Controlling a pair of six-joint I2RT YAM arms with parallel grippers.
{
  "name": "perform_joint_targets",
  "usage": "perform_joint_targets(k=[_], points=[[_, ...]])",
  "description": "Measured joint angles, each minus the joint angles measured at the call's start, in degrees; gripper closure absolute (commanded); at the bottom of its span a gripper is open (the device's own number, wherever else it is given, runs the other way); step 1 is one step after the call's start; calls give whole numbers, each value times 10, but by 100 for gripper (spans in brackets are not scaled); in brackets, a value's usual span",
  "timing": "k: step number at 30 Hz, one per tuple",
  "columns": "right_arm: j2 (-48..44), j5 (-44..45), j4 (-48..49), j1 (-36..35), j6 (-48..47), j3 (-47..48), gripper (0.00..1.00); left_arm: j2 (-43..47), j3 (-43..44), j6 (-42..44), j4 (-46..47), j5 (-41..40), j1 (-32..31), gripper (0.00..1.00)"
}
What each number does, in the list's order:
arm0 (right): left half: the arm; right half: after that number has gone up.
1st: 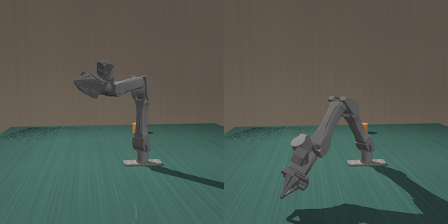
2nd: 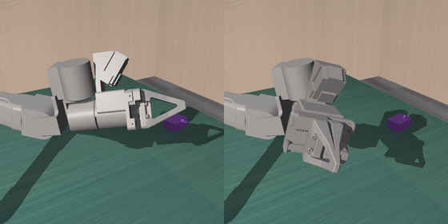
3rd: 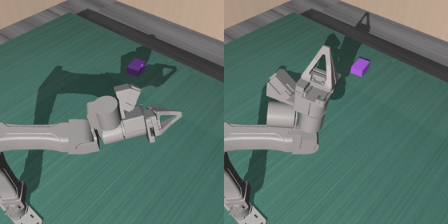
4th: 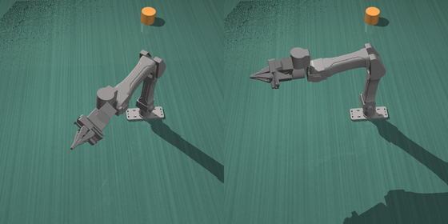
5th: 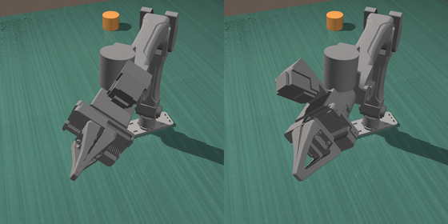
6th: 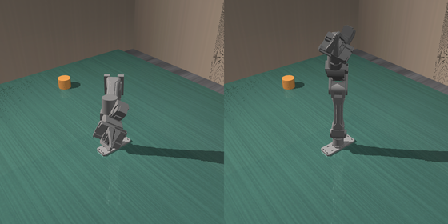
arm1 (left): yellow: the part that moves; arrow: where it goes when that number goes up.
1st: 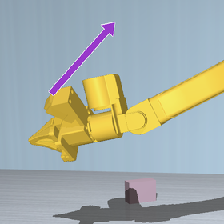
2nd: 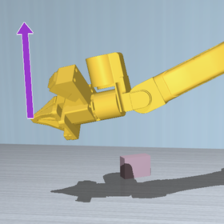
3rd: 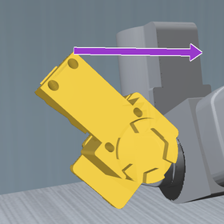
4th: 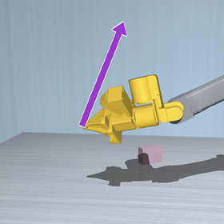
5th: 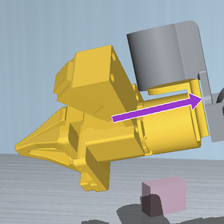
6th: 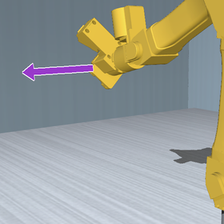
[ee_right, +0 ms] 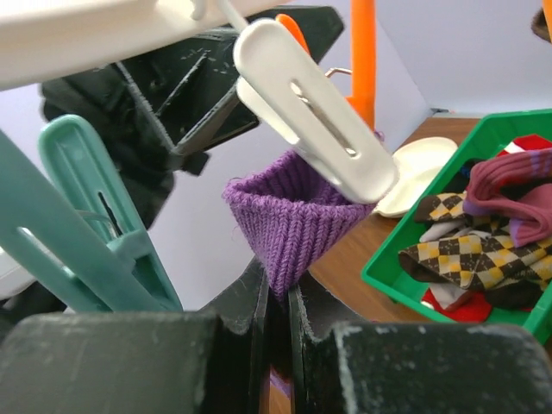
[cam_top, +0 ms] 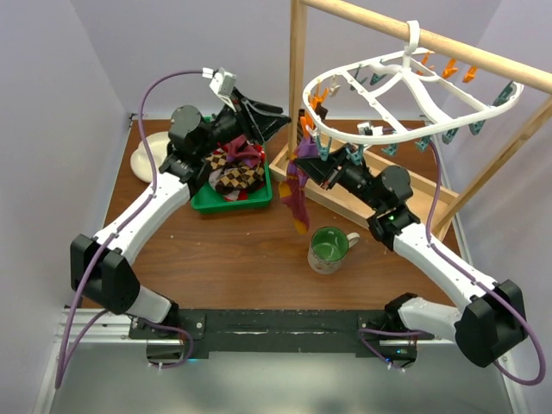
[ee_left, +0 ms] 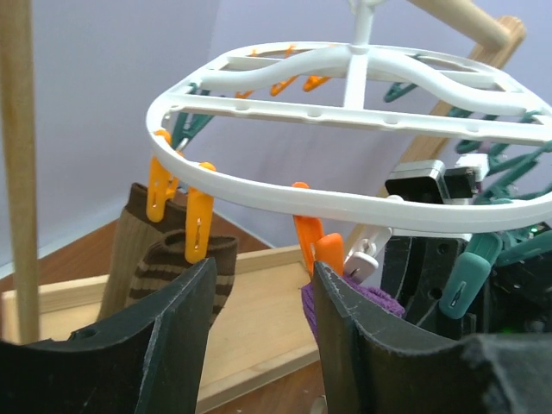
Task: Remove the socks clipped to the hanger
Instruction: Remove the sock from the hanger.
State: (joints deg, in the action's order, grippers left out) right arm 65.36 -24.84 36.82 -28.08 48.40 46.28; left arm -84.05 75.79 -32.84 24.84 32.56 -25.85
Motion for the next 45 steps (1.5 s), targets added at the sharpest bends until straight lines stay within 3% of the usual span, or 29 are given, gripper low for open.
perform_joint_targets(k=[9, 25, 33, 45], points=[[-37, -7, -18, 0, -6, -4, 95, -48, 0, -111, 139, 109, 7, 42], [-85, -9, -57, 0, -13, -16, 95, -108, -7, -255, 328, 168, 7, 41], [-87, -9, -61, 0, -14, -16, 95, -133, -7, -293, 376, 169, 3, 35], [-87, -9, -64, 0, -16, -16, 95, -175, -6, -318, 408, 167, -23, 34]])
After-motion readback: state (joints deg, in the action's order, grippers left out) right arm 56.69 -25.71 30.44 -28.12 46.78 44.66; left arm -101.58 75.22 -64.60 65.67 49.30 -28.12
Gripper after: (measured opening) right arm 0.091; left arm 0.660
